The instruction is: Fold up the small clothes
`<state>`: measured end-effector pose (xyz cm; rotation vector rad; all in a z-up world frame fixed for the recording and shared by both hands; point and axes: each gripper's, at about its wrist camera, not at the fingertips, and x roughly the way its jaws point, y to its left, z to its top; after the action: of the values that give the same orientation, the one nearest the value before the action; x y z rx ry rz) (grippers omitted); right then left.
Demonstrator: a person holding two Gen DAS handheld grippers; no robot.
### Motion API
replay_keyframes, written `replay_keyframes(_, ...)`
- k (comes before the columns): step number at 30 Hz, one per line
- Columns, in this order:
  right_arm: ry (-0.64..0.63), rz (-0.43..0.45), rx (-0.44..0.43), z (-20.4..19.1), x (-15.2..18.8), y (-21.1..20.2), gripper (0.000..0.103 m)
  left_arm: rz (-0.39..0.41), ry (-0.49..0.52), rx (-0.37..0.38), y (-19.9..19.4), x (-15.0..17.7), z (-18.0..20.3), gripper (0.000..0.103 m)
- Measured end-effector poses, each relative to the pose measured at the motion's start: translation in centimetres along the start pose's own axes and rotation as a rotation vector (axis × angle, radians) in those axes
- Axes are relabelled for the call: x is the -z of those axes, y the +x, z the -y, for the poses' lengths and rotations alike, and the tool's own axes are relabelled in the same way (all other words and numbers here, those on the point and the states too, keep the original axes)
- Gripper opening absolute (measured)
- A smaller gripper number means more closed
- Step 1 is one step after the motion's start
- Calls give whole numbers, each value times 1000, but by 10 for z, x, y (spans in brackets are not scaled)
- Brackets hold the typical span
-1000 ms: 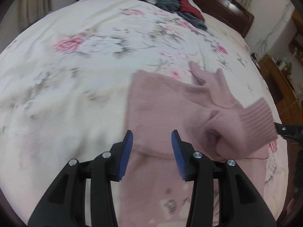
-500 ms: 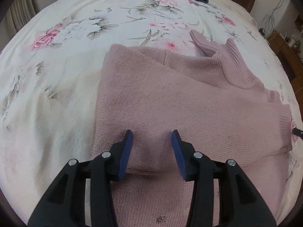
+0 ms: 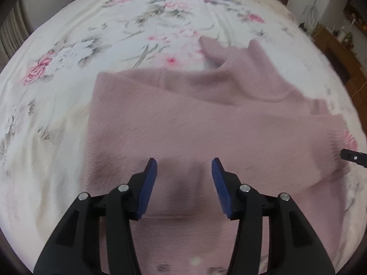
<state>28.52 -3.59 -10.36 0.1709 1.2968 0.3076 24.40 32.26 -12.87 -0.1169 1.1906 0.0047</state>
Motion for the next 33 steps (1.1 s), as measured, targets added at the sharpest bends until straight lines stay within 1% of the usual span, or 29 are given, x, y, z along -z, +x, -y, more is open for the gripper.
replay_keyframes(2,13,-18,15,15,9,8,7,-13,2,-31,7,4,-10,50)
replay_keyframes(3,24,-16,-4,19,11,9,6,-15,-3,-17,9,6,-16,51)
replay_keyframes(5,66,-10,-58,32,13,10,5,-14,-32,36,10,7,-27,50)
replay_keyframes(7,86,-18,-77,38,14,11,4,-17,-35,41,10,7,-27,50)
replay_keyframes(9,71,-30,-58,34,12,11,5,-22,-20,27,9,5,-23,49)
replay_keyframes(11,44,-41,-39,26,7,9,10,-29,-18,21,7,2,-20,50)
replay_keyframes(12,35,-45,-38,20,4,9,17,-25,-22,28,4,-1,-19,50)
replay_keyframes(13,25,-44,-42,16,-2,8,21,-13,-23,46,1,-6,-18,50)
replay_keyframes(14,15,-39,-44,12,-7,5,26,-1,-23,54,-2,-12,-16,51)
replay_keyframes(16,0,-28,-46,3,-25,5,28,26,-11,55,-7,-31,-11,56)
replay_keyframes(17,0,-24,-55,-4,-36,8,30,36,-12,63,-8,-41,-7,57)
replay_keyframes(19,-11,-7,-74,-17,-60,12,34,51,-26,102,-6,-65,0,59)
replay_keyframes(21,-21,15,-83,-30,-86,21,44,56,-35,119,1,-87,9,66)
replay_keyframes(23,-1,24,-117,-41,-110,33,47,58,-38,128,13,-108,16,66)
replay_keyframes(24,4,26,-139,-47,-124,42,51,51,-43,131,22,-119,19,66)
replay_keyframes(26,0,36,-128,-58,-145,61,57,35,-63,155,36,-133,22,68)
replay_keyframes(29,15,35,-132,-67,-169,87,58,1,-98,190,60,-153,23,68)
replay_keyframes(32,37,22,-158,-73,-187,110,58,-30,-90,212,82,-164,30,68)
replay_keyframes(33,37,19,-156,-74,-191,115,58,-42,-85,224,91,-166,34,66)
